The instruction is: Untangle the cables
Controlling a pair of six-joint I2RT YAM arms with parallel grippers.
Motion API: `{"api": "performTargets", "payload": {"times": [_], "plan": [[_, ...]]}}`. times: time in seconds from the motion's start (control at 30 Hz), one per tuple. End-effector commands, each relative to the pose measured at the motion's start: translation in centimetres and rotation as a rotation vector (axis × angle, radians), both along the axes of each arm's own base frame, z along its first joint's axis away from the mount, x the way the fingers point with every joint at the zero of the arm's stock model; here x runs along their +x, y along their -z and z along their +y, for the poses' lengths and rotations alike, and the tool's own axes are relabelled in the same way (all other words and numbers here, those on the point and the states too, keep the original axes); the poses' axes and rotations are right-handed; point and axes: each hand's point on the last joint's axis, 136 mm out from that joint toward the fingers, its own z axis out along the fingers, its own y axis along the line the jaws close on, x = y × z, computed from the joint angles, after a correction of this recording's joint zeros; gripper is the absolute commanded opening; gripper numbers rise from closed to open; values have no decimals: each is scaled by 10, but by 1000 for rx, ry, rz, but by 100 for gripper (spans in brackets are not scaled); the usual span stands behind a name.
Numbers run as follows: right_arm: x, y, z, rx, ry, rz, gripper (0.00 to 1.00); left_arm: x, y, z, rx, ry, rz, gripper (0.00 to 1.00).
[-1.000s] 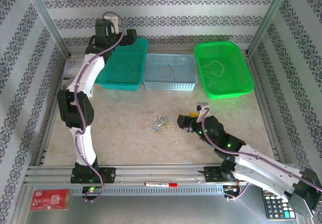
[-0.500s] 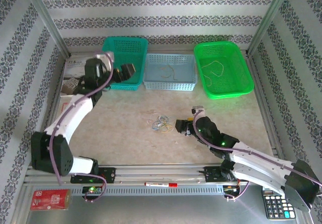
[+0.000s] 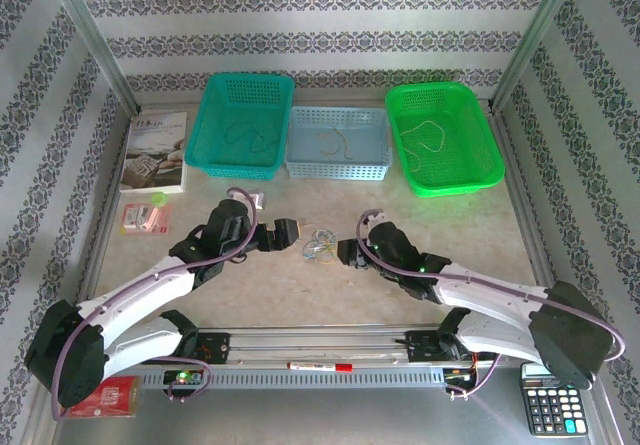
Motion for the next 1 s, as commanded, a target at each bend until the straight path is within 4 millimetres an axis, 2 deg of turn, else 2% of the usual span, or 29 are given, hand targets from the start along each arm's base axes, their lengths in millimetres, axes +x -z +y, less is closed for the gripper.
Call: {"api": "performTargets", "payload": {"times": [0.0,0.2,0.37,0.53,0.7,0.97], "plan": [[8,-10,10,18,-24,-20,59,8,2,9,68,-63,-30,100],[13,-10,8,19,-8,-20,59,9,18,0,204,7,-13,100],[15,-13,-3,29,20,-26,60,7,32,-5,303,52,-26,100],[13,-12,-12,45,38,-17,60,4,44,-11,410,115,-47,90],[14,-17,-20,72,61,-17,61,1,54,-24,498,193,-72,84],[15,-20,-14,96,37,1,61,4,64,-37,501,222,-67,74]]}}
